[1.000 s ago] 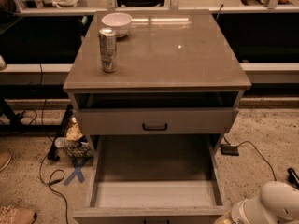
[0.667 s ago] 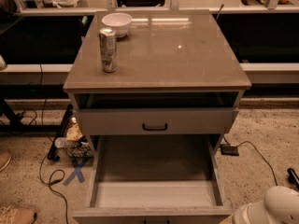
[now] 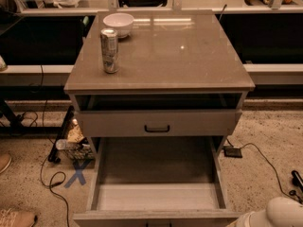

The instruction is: Close middle drawer

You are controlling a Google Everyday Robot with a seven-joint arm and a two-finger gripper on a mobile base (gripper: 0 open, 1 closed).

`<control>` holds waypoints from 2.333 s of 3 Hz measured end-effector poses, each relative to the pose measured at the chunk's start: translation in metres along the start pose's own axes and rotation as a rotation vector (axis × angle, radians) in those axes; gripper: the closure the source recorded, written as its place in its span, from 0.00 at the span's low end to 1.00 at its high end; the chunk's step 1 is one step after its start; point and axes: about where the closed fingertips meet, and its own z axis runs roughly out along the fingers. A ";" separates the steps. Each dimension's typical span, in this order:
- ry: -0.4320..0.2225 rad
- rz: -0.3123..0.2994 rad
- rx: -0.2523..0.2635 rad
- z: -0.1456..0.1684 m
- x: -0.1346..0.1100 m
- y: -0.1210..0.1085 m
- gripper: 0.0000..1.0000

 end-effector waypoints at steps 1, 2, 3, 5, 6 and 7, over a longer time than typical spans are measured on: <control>-0.051 -0.058 -0.018 0.025 -0.029 -0.008 1.00; -0.053 -0.064 -0.022 0.027 -0.032 -0.008 1.00; -0.079 -0.134 -0.067 0.057 -0.078 -0.014 1.00; -0.118 -0.213 -0.036 0.053 -0.116 -0.030 1.00; -0.155 -0.263 -0.018 0.047 -0.143 -0.038 1.00; -0.164 -0.265 -0.014 0.048 -0.146 -0.041 1.00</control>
Offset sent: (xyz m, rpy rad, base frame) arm 0.0930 0.0624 -0.0369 0.1126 -0.0934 0.1545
